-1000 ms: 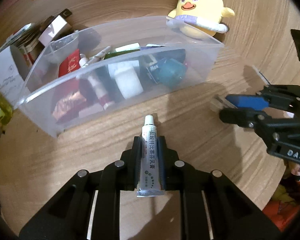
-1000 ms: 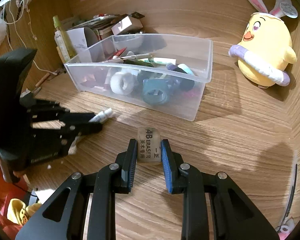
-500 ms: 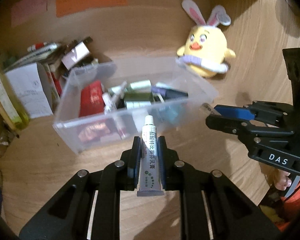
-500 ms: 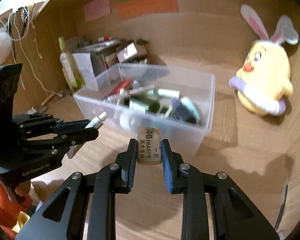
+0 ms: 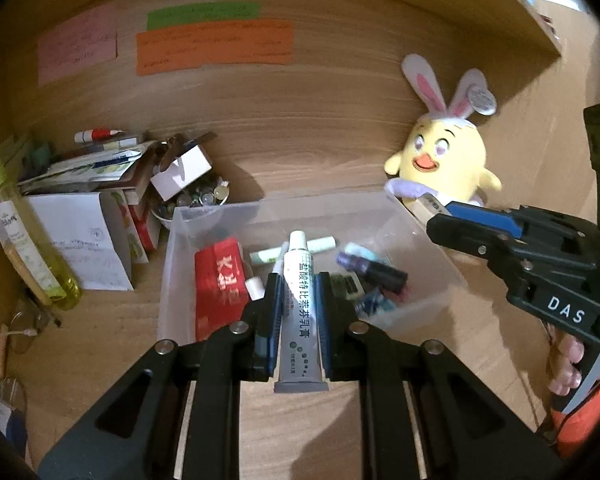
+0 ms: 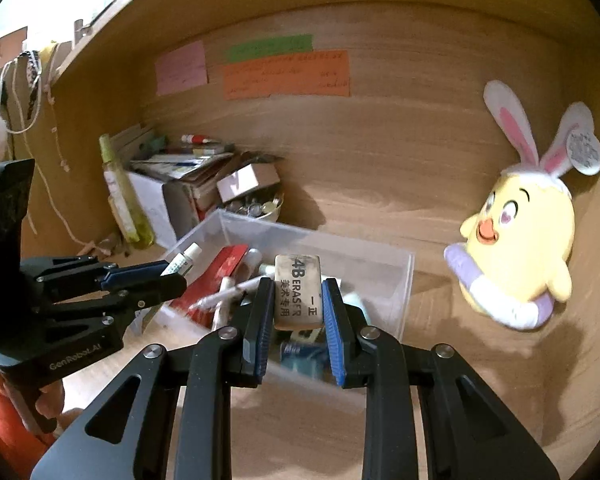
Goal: Organize objects
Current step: 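Drop ointment tube in box with left tool while right tool drops eraser in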
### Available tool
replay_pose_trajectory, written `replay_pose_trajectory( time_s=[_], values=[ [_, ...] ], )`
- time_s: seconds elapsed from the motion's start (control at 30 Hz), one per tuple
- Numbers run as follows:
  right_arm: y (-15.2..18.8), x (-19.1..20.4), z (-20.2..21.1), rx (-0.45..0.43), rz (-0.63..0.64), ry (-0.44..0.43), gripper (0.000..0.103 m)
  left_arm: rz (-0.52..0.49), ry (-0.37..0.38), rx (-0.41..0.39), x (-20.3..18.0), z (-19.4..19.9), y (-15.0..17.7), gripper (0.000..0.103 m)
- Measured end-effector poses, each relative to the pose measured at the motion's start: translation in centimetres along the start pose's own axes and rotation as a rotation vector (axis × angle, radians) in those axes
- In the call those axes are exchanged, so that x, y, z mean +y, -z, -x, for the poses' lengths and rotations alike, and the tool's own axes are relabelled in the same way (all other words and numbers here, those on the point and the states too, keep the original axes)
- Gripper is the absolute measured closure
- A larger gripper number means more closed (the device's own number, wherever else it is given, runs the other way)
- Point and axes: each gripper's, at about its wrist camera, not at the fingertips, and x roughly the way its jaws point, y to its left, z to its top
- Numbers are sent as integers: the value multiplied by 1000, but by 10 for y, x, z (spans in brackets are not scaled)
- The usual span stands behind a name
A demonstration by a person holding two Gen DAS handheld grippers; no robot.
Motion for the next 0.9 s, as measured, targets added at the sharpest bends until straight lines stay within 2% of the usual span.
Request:
replay_pose_trajectory(
  time_s=[0.23, 0.47, 0.7, 0.9],
  values=[
    [-12, -1, -41, 65, -1, 6, 81, 26, -10, 53, 8, -34, -14, 87],
    [1, 0, -79, 161, 19, 20, 81, 72, 2, 127, 24, -67, -11, 87],
    [14, -7, -104, 230, 14, 42, 81, 91, 14, 159, 30, -78, -6, 87],
    [13, -8, -101, 240, 17, 36, 81, 86, 27, 137, 30, -70, -9, 87]
  ],
)
